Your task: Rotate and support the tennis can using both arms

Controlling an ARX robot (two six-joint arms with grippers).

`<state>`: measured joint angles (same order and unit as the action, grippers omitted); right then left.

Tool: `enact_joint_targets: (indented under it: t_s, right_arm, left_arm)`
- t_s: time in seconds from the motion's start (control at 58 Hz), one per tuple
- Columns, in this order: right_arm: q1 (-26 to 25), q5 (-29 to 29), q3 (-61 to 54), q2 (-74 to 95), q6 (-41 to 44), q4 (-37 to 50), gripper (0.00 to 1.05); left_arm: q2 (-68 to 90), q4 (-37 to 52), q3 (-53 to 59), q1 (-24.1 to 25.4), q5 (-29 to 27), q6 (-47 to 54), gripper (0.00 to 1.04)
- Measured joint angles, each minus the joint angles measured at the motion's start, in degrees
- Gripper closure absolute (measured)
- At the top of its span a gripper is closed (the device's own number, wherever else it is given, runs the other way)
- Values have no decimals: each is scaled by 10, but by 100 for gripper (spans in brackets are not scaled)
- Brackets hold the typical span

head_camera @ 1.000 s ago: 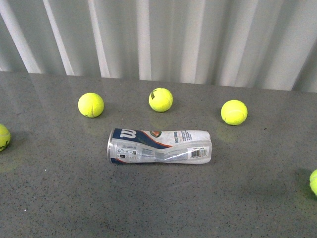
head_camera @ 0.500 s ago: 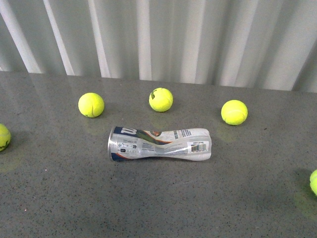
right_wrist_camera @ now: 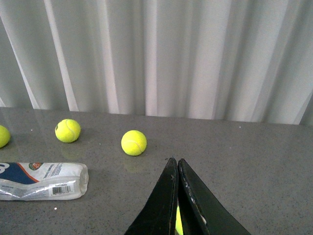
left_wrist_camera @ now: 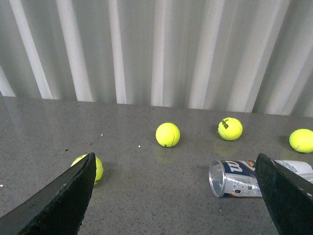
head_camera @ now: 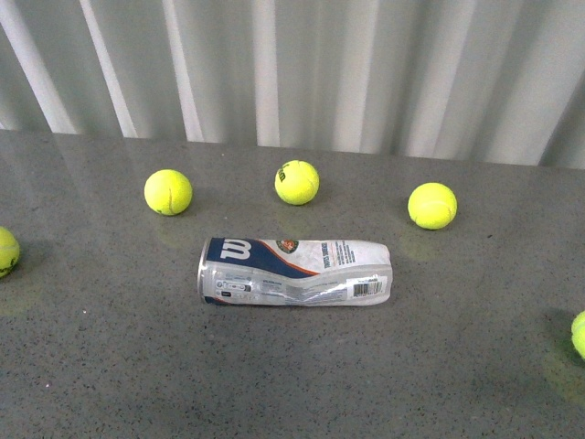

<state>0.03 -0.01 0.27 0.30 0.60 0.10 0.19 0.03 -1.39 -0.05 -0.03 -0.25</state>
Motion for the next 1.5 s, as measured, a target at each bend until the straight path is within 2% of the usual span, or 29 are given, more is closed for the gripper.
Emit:
enact_joint_targets:
  t_s: [0.103, 0.414, 0.5, 0.638, 0.69, 1.103, 1.138, 1.172, 1.224, 1.276, 1.362, 1.5]
  right_arm:
    - [0, 0, 0, 0, 0, 0, 101]
    - [0, 0, 0, 0, 0, 0, 49]
    - [0, 0, 0, 0, 0, 0, 29]
    - [0, 0, 0, 0, 0, 0, 5]
    - [0, 0, 0, 0, 0, 0, 8]
    - [0, 0, 0, 0, 0, 0, 7]
    - [0, 0, 0, 0, 0, 0, 7]
    - [0, 1, 0, 0, 0, 0, 7]
    - [0, 0, 0, 0, 0, 0, 7]
    - [0, -1, 0, -1, 0, 0, 7]
    - [0, -1, 0, -1, 0, 0, 7]
    - [0, 0, 0, -1, 0, 0, 7]
  left_arm:
    - [0, 0, 0, 0, 0, 0, 7]
    - [0, 0, 0, 0, 0, 0, 7]
    - [0, 0, 0, 0, 0, 0, 7]
    - [0, 0, 0, 0, 0, 0, 7]
    - [0, 0, 0, 0, 0, 0, 7]
    - [0, 0, 0, 0, 0, 0, 7]
    - [21, -37, -13, -1, 11, -13, 7]
    - [79, -140, -58, -12, 15, -43, 7]
    - [180, -247, -123, -38, 13, -86, 7]
    - [265, -301, -173, -62, 10, -120, 7]
    - [351, -281, -222, -79, 9, -131, 7]
    - [480, -193, -295, -90, 19, -132, 7]
